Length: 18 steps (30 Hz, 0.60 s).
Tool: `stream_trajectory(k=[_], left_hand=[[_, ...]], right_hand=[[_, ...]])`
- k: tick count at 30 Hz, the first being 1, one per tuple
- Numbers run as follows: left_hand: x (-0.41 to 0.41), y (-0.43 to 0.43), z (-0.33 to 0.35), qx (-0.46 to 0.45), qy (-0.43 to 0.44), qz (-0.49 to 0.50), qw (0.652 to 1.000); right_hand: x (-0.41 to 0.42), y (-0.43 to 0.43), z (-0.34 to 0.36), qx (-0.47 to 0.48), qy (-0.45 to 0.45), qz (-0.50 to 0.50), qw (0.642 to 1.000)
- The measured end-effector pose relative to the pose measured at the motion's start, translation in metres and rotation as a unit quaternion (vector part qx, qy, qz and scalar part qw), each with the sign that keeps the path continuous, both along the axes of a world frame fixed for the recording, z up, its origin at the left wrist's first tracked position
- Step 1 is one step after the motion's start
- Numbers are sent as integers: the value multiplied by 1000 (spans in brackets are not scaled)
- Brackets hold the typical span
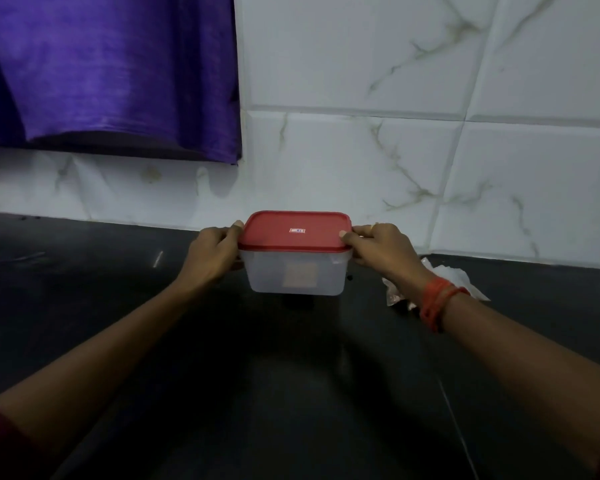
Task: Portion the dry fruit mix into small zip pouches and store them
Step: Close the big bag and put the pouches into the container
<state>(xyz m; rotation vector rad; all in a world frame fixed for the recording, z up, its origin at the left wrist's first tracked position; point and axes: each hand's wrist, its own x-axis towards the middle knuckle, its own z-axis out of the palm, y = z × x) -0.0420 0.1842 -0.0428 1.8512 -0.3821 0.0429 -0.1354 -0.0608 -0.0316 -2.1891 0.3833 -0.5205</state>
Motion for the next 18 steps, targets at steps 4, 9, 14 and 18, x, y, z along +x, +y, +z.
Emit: stream_trajectory(k=[4, 9, 14, 18], left_hand=[[-50, 12, 2, -6, -4, -36, 999], [-103, 27, -1, -5, -9, -71, 997], [-130, 35, -15, 81, -64, -68, 992], [-136, 41, -18, 109, -47, -105, 987]], right_hand=[[-59, 1, -3, 16, -7, 8, 1000], [-113, 4, -13, 36, -15, 19, 999], [-143, 9, -24, 71, 2, 28, 997], [-152, 8, -26, 46, 26, 16, 998]])
